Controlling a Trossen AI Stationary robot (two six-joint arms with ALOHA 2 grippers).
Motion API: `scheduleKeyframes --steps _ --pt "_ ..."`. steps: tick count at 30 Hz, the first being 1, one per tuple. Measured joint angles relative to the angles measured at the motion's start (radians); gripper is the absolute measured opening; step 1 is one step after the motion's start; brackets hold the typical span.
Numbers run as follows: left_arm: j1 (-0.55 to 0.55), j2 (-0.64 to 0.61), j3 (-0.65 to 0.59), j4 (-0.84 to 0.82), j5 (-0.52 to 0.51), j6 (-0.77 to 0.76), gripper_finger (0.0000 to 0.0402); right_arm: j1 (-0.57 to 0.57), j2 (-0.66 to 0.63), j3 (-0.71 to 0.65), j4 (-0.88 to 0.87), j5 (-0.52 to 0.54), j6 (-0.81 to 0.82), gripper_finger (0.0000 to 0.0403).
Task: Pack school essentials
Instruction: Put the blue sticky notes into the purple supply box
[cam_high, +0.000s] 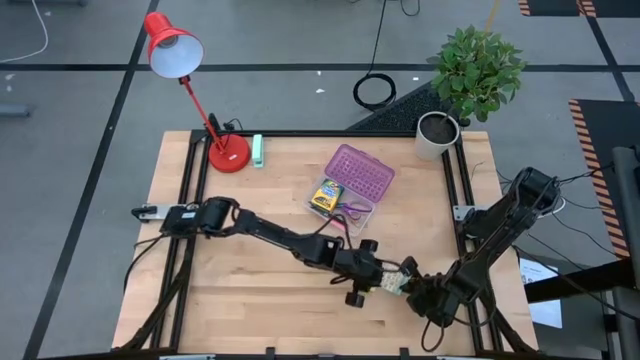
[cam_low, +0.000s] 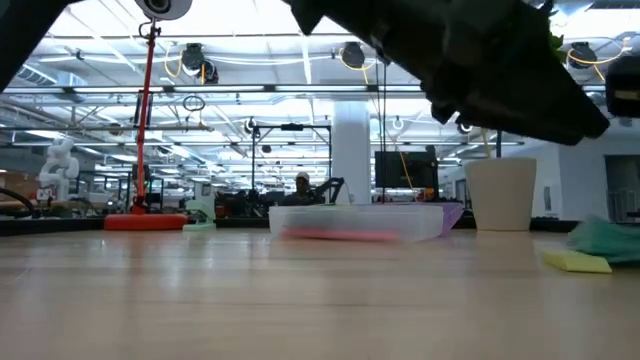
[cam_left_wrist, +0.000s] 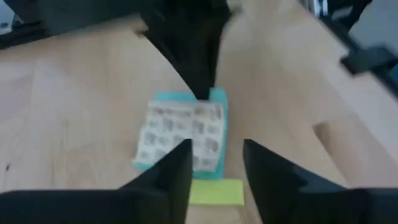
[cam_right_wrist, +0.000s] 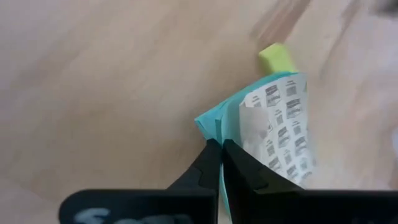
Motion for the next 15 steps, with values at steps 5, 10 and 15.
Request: scheduleKeyframes --steps 5,10,15 --pt "-0.068 -0.007 -0.001 0.049 -0.144 0.111 0.0206 -0.029 -0.092 0.0 -0.001 0.0 0.008 0.0" --pt "-0.119 -0.009 0.0 0.066 -0.41 0.206 0.0263 -0.066 -0.213 0.001 -0.006 -0.005 0.008 0.0" --pt "-0.129 -0.009 0.0 0.162 -0.496 0.202 0.0298 -0.117 -0.349 0.002 -0.01 -0.034 -0.004 0.0"
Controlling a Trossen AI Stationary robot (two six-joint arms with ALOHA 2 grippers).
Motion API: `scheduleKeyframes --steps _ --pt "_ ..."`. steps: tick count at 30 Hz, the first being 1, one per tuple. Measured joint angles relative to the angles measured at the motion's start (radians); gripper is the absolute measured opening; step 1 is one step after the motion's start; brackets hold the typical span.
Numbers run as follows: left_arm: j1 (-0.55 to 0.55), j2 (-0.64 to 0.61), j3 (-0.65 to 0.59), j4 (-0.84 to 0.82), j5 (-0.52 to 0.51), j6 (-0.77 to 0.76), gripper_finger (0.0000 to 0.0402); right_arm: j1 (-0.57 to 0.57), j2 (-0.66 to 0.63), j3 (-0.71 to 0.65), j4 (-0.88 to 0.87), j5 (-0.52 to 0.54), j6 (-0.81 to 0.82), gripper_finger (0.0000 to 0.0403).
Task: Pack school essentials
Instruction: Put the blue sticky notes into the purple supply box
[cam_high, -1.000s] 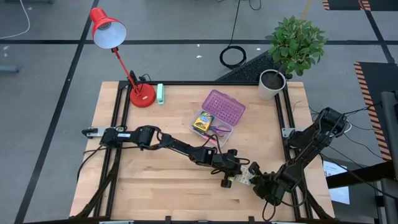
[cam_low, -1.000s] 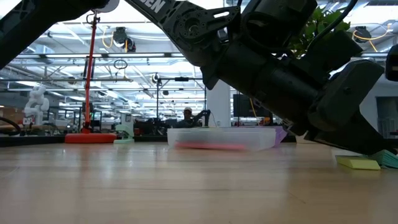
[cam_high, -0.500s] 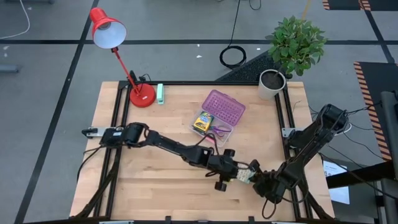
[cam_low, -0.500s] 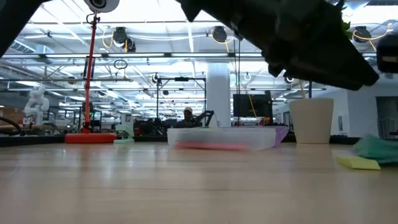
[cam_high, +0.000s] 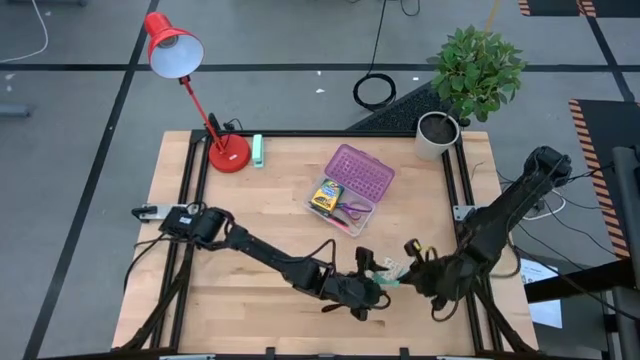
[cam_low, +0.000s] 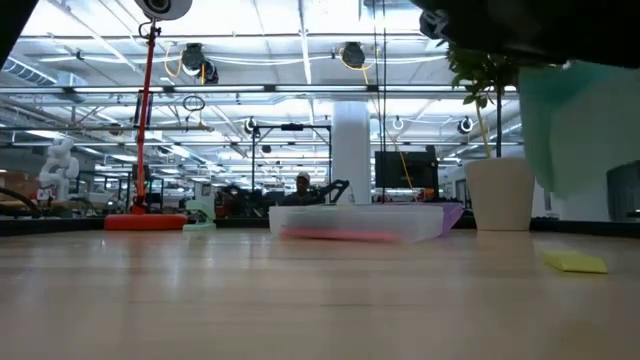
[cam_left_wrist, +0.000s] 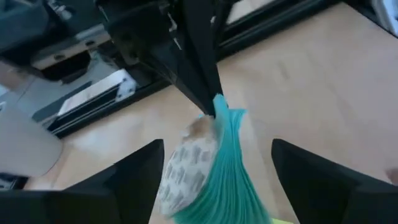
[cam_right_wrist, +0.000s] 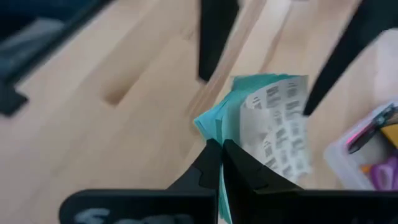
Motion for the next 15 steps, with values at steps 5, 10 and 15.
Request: scheduleKeyframes --steps 5,10,15 --pt "0.02 0.0 0.0 0.006 -0.034 -0.045 0.0302 -0.045 -0.086 0.0 0.004 -0.053 0.004 0.0" --pt "0.036 0.0 0.002 -0.01 -0.033 -0.101 0.0295 -0.069 -0.105 0.0 0.004 -0.076 -0.008 0.0" --pt "0.047 0.0 0.002 -0.014 -0.035 -0.102 0.0252 -0.081 -0.105 0.0 0.005 -0.075 -0.012 0.0"
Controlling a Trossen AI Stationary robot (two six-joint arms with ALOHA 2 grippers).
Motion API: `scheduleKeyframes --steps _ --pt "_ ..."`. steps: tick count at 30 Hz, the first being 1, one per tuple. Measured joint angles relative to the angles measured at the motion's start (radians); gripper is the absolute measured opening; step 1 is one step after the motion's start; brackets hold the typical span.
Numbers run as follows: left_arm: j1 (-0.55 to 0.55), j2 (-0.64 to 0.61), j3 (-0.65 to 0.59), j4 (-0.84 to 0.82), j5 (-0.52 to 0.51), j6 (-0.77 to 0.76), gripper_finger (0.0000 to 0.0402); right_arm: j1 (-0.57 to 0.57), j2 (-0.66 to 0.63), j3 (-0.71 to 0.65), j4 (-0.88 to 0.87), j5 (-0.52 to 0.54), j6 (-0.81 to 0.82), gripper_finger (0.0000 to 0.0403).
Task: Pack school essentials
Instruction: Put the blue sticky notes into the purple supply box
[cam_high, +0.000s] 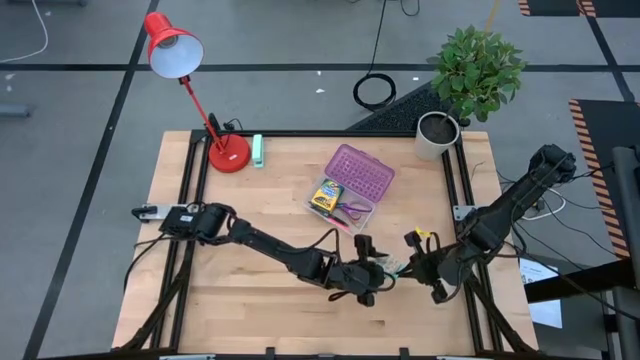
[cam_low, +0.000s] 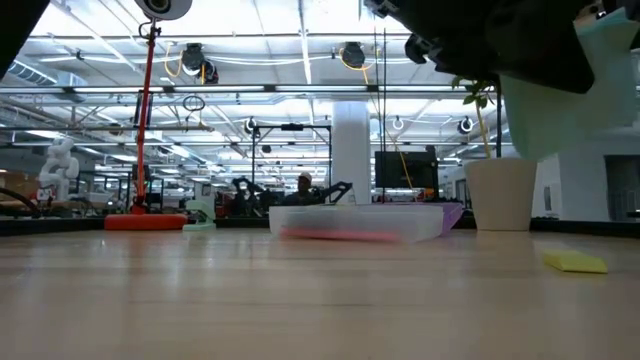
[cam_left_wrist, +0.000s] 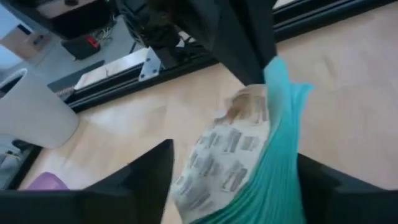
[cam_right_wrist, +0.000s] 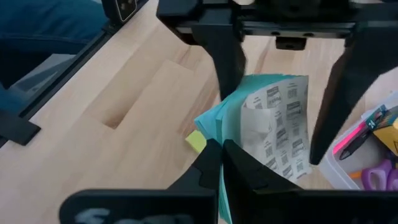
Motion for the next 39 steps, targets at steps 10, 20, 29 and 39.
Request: scheduleKeyframes --steps 10,20,29,39 --pt "-0.016 0.0 0.0 -0.009 -0.029 0.112 0.0044 0.0 0.0 0.0 0.009 0.007 0.028 0.0023" --pt "-0.065 0.0 0.0 -0.056 -0.177 0.383 0.0011 0.014 0.0 0.0 0.008 0.036 0.125 0.0163" --pt "-0.098 -0.038 0.002 -0.128 -0.177 0.524 0.0014 0.011 0.041 0.0 0.168 0.081 0.025 0.0288" --pt "-0.095 -0.065 0.002 -0.194 -0.139 0.5 0.0026 -0.044 0.146 0.0 0.345 -0.058 -0.091 0.0292"
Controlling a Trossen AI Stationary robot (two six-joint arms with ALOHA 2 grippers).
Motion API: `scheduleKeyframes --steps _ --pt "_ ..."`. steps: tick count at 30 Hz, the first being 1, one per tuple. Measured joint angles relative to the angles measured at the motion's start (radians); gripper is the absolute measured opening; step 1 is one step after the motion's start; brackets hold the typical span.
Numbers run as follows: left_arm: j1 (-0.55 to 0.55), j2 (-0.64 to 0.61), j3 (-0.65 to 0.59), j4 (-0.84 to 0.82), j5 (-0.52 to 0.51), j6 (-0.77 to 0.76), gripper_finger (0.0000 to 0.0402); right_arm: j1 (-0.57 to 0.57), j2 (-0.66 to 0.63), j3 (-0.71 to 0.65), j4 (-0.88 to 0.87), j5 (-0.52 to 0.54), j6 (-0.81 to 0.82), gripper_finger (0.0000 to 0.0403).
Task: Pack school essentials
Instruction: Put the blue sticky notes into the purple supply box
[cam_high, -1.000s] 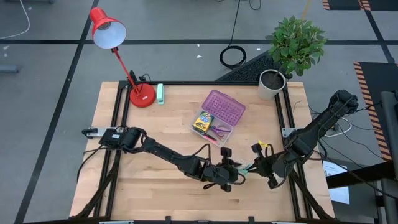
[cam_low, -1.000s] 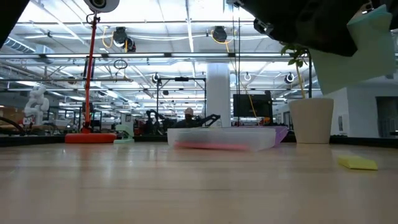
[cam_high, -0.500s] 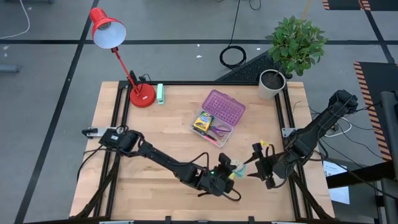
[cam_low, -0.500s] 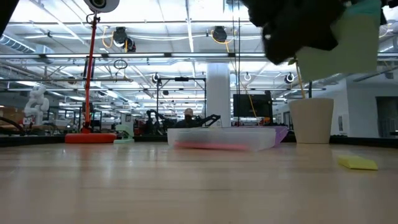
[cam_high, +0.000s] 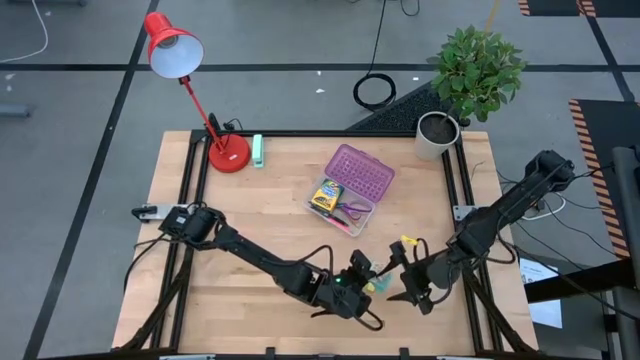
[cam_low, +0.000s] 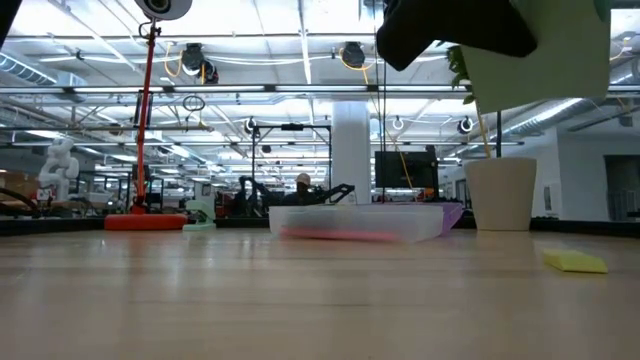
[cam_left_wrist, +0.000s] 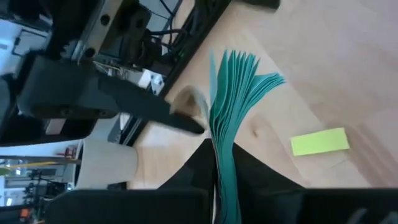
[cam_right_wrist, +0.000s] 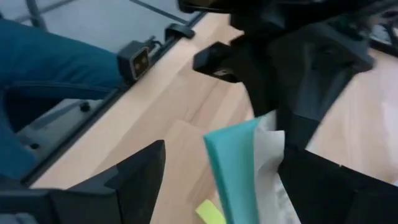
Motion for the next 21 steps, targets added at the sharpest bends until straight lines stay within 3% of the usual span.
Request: scheduleKeyframes --steps 8,14,21 --pt "0.021 0.0 0.0 -0.028 0.008 -0.106 0.0011 -0.009 0.022 0.0 0.017 -0.041 -0.02 0.0274" --pt "0.036 0.0 0.0 -0.035 -0.022 -0.18 0.0032 -0.008 0.02 0.0 0.003 -0.039 -0.042 0.0258" --pt "0.042 -0.024 -0.002 -0.07 -0.025 -0.283 0.001 -0.006 0.02 0.001 -0.045 0.089 -0.068 0.025"
